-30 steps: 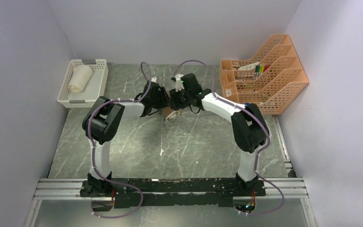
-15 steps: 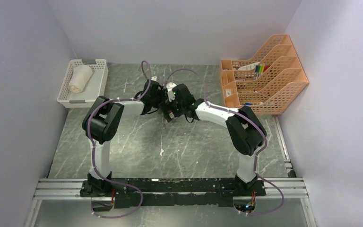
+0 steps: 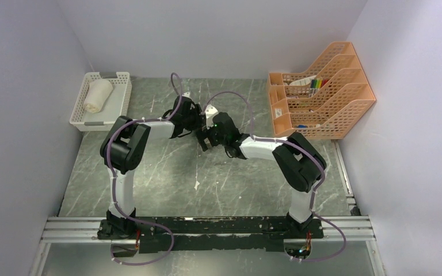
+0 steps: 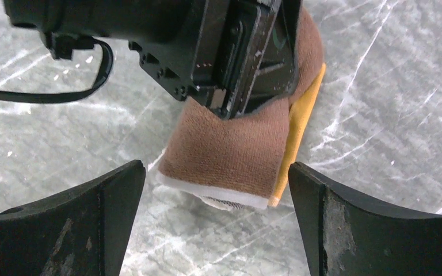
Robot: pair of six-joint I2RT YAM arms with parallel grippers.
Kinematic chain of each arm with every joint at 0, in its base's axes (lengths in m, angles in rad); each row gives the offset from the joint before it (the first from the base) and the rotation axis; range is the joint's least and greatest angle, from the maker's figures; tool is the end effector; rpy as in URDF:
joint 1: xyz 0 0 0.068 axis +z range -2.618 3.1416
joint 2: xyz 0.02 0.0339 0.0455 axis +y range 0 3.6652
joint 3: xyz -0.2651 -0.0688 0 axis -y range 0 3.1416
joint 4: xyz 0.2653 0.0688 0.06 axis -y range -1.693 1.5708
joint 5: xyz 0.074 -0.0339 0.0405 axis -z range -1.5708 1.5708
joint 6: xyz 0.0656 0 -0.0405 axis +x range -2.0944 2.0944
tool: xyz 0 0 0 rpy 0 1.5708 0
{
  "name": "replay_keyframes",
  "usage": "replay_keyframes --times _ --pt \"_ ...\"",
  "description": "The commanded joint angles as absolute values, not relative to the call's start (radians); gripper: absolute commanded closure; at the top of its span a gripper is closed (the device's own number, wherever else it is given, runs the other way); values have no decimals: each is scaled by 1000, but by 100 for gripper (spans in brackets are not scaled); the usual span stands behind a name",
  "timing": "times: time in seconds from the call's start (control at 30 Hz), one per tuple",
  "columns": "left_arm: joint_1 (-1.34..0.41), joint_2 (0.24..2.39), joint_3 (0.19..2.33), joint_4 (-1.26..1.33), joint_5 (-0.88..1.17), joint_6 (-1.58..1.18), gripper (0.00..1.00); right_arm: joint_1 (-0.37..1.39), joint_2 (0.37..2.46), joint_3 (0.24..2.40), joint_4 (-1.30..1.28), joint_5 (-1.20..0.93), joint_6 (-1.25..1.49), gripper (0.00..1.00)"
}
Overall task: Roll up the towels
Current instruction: Pick up the towel at the center of the board.
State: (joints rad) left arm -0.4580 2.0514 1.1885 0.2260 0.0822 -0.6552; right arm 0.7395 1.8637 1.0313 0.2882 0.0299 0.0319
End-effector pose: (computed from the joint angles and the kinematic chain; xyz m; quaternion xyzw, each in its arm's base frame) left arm 0.4216 -0.2138 0.1031 -0.0694 0.8897 -0.2688 0.3625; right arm 0.3256 0.2943 0.1392 -0.2949 0.8196 0.1727 0.4598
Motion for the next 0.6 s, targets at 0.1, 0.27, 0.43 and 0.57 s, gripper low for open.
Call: replay_keyframes --times 0.1,0.27,0.43,0.57 --pt "-448 2113 1194 123 93 -639 43 755 1900 1045 403 68 55 0" --pt "-445 2108 1191 118 92 -636 43 744 1906 1033 439 44 101 0" --pt "-441 2106 1184 122 98 -637 43 719 1890 1007 489 34 150 0" --pt "-441 2104 1181 122 99 -635 43 692 1898 980 504 -6 195 0"
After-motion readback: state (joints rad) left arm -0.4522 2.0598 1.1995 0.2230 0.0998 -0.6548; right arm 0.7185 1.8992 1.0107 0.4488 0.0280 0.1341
